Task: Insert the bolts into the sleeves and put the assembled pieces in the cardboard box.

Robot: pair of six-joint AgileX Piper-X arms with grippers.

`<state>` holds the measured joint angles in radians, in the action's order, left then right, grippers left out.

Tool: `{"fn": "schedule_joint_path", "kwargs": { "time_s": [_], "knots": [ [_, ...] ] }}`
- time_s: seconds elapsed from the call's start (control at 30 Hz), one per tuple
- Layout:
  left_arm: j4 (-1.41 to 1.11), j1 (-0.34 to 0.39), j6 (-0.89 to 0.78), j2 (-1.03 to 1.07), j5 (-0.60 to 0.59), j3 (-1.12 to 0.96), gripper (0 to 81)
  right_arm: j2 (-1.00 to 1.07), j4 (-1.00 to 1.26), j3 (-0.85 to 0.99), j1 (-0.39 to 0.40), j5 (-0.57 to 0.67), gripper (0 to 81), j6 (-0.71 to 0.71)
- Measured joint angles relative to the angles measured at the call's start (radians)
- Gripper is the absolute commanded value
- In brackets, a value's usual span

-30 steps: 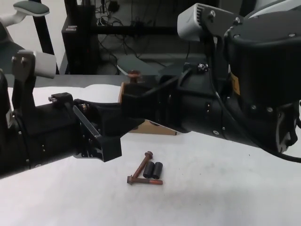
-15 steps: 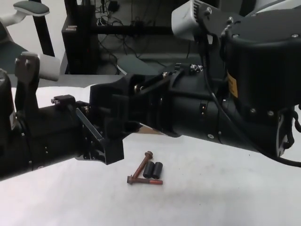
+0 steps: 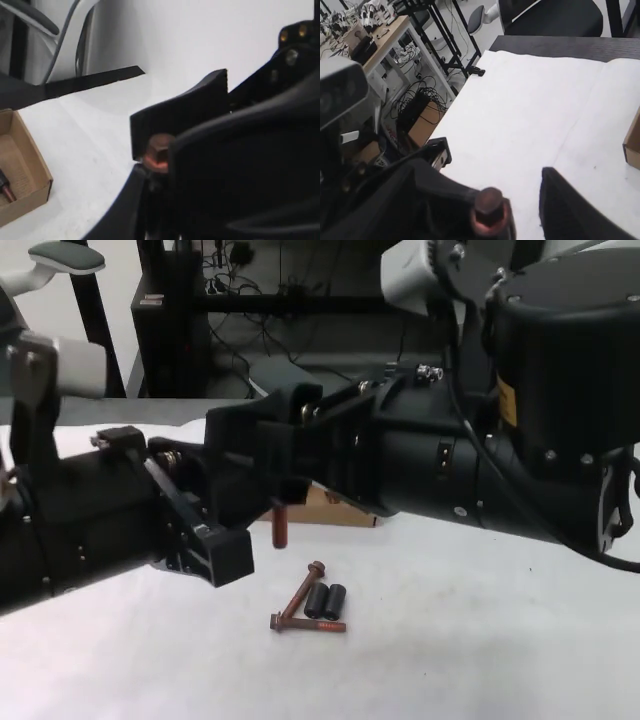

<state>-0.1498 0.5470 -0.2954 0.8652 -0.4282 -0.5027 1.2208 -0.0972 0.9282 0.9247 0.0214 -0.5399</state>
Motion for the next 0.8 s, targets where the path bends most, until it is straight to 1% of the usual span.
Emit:
{"fn": "schedule_joint_path", "kwargs": {
  "time_s": [0.33,0.6,0.73,0.8],
  "knots": [
    [0.022,0.000,0.017,-0.011,0.030,0.000,1.7,-0.002,0.000,0.000,0.000,0.000,70.0,0.008],
    [0.097,0.000,0.091,-0.015,0.085,0.000,1.7,-0.068,-0.055,0.000,0.000,0.006,70.0,0.032],
    [0.098,0.000,0.129,-0.018,0.120,-0.002,1.7,-0.145,-0.151,0.000,0.000,-0.002,70.0,0.056],
    [0.098,-0.003,0.159,-0.013,0.145,-0.002,1.7,-0.189,-0.237,0.000,0.000,-0.010,70.0,0.066]
  ]
}}
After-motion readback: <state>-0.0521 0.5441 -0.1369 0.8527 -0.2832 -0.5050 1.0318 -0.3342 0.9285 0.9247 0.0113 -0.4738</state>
